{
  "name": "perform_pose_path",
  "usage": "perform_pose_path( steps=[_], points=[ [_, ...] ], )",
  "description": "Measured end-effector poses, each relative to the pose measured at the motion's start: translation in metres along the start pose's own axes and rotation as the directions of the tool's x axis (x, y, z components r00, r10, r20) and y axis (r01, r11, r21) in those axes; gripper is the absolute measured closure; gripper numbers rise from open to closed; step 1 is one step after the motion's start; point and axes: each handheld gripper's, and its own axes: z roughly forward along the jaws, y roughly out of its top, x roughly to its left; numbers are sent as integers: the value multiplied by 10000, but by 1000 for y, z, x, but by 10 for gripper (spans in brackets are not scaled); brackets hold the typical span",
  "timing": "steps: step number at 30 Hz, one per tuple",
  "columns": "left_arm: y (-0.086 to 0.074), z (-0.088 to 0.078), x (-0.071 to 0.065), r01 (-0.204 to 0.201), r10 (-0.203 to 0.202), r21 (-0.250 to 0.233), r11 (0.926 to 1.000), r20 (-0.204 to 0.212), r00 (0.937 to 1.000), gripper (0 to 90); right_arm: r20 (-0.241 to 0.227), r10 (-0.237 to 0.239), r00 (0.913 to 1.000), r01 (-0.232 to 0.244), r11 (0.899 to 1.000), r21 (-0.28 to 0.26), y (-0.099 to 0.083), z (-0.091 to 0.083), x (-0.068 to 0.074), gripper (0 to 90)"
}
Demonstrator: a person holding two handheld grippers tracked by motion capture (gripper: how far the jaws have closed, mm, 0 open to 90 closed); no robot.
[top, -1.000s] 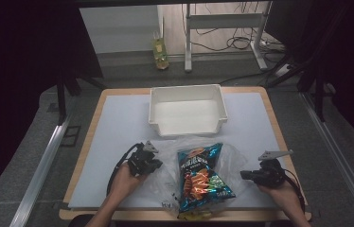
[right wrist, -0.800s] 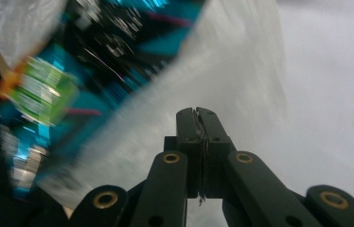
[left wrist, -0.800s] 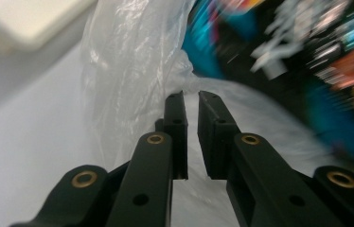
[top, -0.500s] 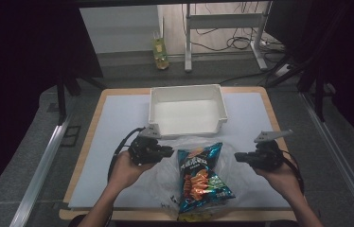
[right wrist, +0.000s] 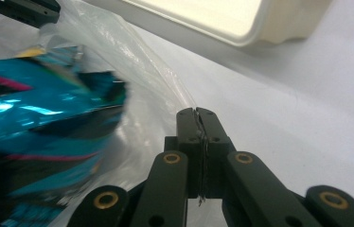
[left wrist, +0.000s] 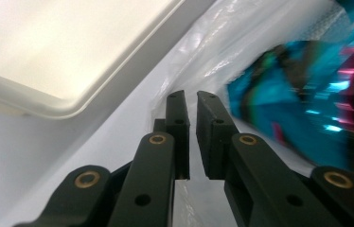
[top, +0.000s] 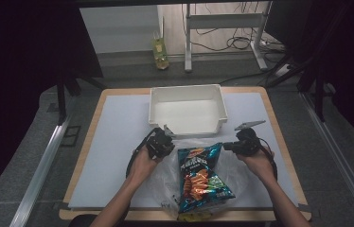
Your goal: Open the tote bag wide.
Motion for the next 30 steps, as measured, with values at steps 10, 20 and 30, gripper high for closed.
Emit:
perform_pose_path(
  steps=[10, 20, 30],
  points=[
    [-14, 6, 4, -310, 307, -74, 9995, -394, 9987, 883, 446, 84, 9990, -97, 9995, 284, -13, 20, -8, 895],
    [-35, -4, 19, 432, -435, -223, 9988, -121, 9990, 893, 872, 71, 9962, -93, 9996, 250, -23, 9, -14, 896],
    [-45, -7, 26, 1124, -1049, -978, 9888, 787, 9914, 867, 569, 59, 9984, -62, 10000, 45, -24, 2, -7, 894]
  ],
)
